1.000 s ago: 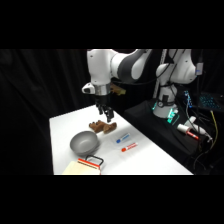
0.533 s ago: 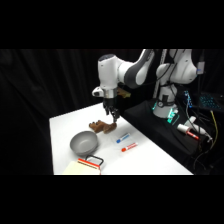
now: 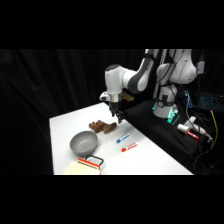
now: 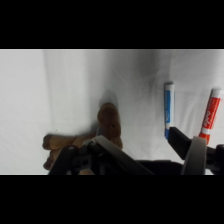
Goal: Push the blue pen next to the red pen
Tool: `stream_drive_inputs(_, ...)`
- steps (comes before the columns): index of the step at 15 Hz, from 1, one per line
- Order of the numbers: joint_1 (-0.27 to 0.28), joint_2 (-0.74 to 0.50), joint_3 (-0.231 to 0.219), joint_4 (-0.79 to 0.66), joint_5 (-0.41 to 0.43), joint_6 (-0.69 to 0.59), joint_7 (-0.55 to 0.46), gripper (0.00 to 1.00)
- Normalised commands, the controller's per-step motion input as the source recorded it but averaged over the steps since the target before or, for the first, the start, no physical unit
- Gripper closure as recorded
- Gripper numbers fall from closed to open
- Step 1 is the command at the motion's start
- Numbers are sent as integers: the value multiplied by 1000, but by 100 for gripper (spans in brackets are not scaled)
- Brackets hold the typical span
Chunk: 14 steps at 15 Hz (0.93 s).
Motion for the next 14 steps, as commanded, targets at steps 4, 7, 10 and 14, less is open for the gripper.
stream_drive_inputs(4,37,-8,-12,-15,-48,150,63,0)
stream_drive_inputs(7,53,205,12,13,-14,331,65,0)
stream_drive_inputs(10,71,226,-4,2,-68,327,110,0)
stream_drive_inputs(14,85,173,-33,-8,-103,253,112,0)
